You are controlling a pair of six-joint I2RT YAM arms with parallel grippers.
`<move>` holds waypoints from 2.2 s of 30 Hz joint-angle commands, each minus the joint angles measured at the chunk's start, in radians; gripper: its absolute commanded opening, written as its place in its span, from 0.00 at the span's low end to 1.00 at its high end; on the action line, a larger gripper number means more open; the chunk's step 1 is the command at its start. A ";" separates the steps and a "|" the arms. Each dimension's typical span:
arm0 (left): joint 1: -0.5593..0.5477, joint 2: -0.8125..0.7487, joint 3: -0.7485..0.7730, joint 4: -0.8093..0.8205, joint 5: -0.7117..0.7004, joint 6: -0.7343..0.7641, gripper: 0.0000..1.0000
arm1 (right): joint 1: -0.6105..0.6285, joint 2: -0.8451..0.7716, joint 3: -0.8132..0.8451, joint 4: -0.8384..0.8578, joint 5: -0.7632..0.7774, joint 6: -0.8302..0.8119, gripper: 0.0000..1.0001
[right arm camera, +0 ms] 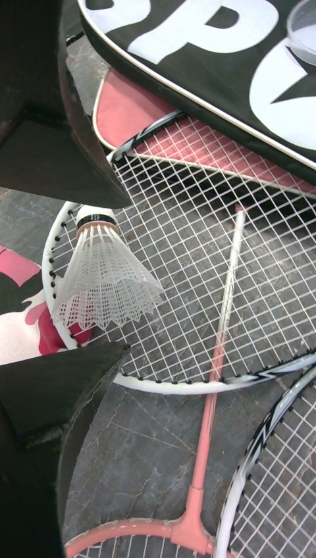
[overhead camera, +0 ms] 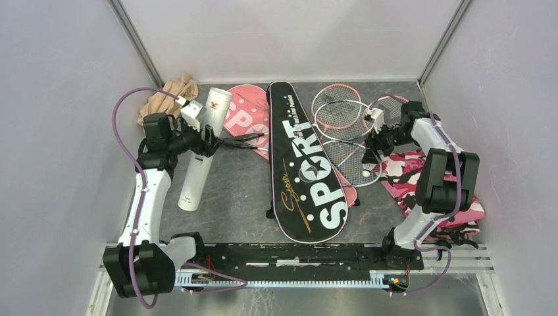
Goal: Pack up the badminton gear
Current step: Pick up the shuttlecock at the center of the board.
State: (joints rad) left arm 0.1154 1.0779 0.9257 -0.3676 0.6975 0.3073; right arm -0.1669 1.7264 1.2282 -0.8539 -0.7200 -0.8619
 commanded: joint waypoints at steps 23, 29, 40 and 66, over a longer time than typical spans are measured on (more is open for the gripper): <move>-0.009 -0.033 0.010 0.027 0.002 0.053 0.02 | -0.056 -0.013 0.066 -0.237 -0.091 -0.225 0.09; -0.017 -0.036 0.028 -0.014 0.011 0.088 0.02 | -0.055 -0.082 0.124 -0.272 -0.178 -0.193 0.00; -0.058 -0.020 0.040 -0.076 0.048 0.178 0.02 | 0.001 -0.290 0.179 0.006 -0.343 0.202 0.01; -0.311 0.057 0.096 -0.258 0.237 0.526 0.02 | 0.616 -0.414 0.183 0.685 -0.124 0.720 0.01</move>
State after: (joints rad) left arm -0.1703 1.1362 1.0035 -0.6357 0.8543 0.7357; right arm 0.4141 1.3121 1.4208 -0.2176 -0.8803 -0.1360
